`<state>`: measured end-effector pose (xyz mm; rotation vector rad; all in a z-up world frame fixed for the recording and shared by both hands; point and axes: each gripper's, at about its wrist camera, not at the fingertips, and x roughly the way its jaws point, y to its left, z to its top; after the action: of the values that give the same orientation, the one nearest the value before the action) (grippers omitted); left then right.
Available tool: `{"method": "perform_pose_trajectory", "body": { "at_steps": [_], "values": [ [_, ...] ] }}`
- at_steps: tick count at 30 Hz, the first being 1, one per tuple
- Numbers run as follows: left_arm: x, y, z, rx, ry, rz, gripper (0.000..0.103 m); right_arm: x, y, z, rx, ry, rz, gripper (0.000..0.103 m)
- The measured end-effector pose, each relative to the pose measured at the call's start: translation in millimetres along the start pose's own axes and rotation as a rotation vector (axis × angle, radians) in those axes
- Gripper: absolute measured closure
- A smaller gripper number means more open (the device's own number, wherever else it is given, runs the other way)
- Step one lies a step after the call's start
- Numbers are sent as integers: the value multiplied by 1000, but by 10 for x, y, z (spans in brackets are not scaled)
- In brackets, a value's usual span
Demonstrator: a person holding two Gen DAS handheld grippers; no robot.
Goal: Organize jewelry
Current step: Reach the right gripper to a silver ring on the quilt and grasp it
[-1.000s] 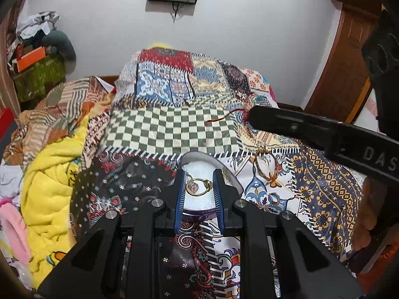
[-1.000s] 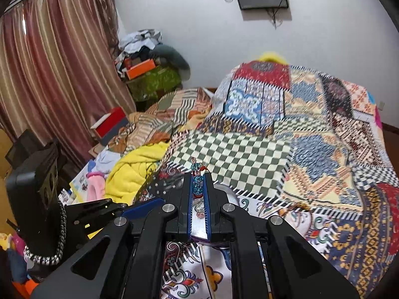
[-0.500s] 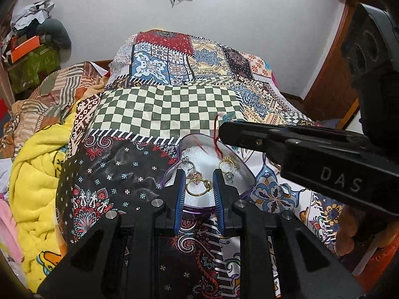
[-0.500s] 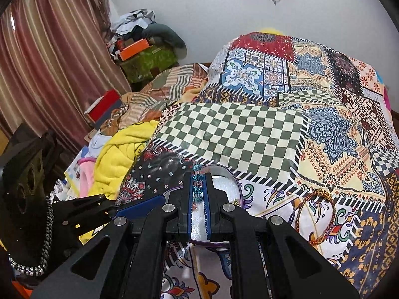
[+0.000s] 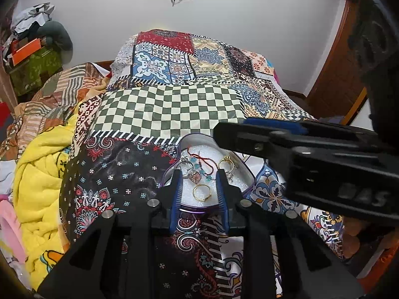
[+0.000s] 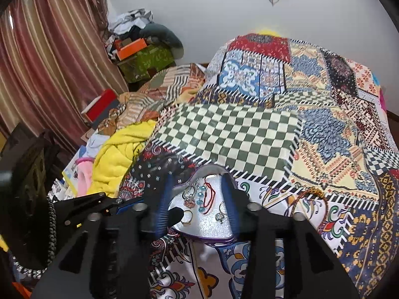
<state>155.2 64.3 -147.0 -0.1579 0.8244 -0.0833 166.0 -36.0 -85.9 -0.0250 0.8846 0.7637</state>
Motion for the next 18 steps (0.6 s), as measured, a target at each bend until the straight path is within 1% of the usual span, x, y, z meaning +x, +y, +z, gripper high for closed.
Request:
{"method": "perform_pose_trajectory", "body": {
  "at_steps": [2, 9, 14, 18],
  "values": [
    [-29, -2, 9, -5, -5, 4, 68, -83, -2, 14, 1, -21, -1, 61],
    [-186, -71, 64, 8, -32, 17, 68, -372, -70, 38, 16, -79, -32, 61],
    [-329, -188, 120, 30, -61, 17, 66, -599, -181, 0, 26, -114, -88, 61],
    [-396, -314, 156, 49, -76, 12, 66, -806, -330, -57, 43, -140, -149, 61]
  ]
}}
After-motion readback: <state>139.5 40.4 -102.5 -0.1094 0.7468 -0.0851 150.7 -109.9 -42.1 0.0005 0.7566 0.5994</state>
